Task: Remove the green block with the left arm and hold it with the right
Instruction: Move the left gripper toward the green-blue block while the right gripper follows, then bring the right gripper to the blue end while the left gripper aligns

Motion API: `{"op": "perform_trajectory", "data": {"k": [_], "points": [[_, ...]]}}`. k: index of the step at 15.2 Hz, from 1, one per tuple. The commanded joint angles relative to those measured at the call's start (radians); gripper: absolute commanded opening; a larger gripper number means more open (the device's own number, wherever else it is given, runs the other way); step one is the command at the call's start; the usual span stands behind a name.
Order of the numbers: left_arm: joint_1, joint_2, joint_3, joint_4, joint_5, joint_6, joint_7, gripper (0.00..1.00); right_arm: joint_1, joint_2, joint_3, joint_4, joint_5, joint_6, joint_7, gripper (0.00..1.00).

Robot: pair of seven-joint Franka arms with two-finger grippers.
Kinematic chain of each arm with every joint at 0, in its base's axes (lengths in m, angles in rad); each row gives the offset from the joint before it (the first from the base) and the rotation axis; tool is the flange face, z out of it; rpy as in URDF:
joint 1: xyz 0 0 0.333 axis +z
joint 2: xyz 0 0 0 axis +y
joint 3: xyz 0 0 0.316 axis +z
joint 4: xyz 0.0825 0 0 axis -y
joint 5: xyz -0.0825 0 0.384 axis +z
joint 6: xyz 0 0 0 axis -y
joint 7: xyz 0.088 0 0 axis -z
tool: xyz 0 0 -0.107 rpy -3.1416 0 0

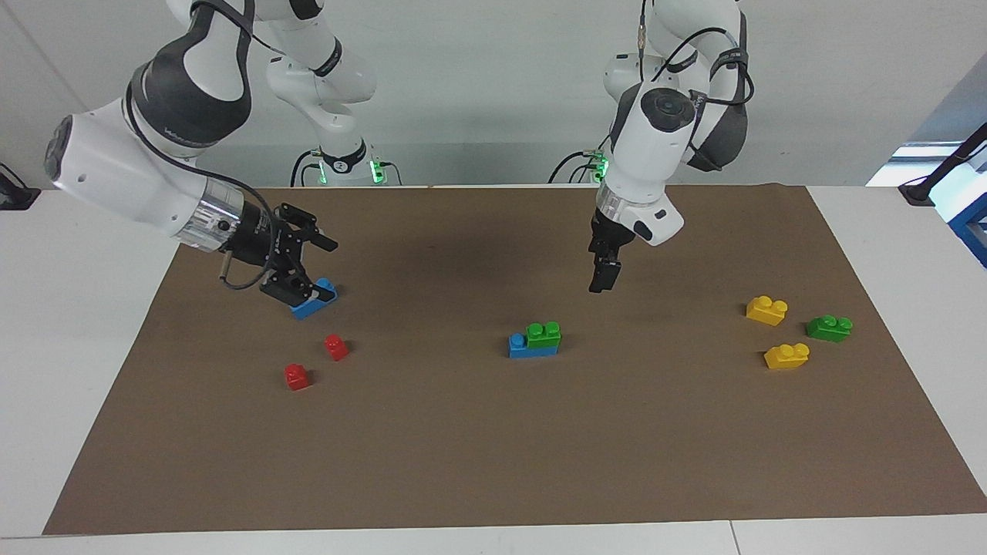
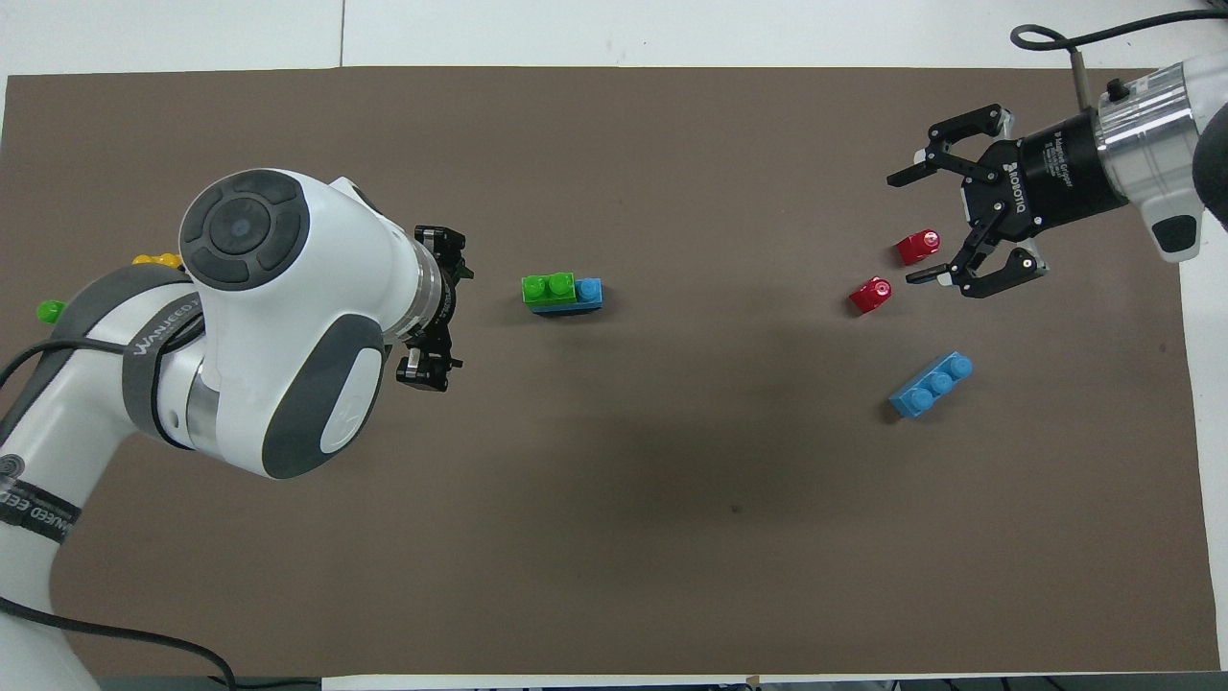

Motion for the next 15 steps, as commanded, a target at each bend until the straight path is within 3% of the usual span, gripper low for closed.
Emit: {"op": "perform_trajectory", "data": {"k": [1, 3, 9, 15], "points": [[-0.029, 0.069, 0.017, 0.078, -0.007, 0.004, -0.061, 1.00, -0.001, 0.018, 0.003, -0.034, 0.104, 0.033, -0.055, 1.00], [-0.029, 0.091, 0.017, 0.106, -0.008, 0.005, -0.071, 1.00, 0.004, 0.026, 0.003, -0.039, 0.126, 0.118, -0.041, 1.00], [-0.049, 0.128, 0.019, 0.126, -0.002, -0.008, -0.118, 1.00, 0.142, 0.092, 0.003, -0.028, 0.120, 0.386, 0.017, 1.00], [-0.049, 0.129, 0.017, 0.132, 0.030, -0.015, -0.121, 1.00, 0.205, 0.162, 0.003, -0.024, 0.117, 0.426, -0.033, 1.00]]}}
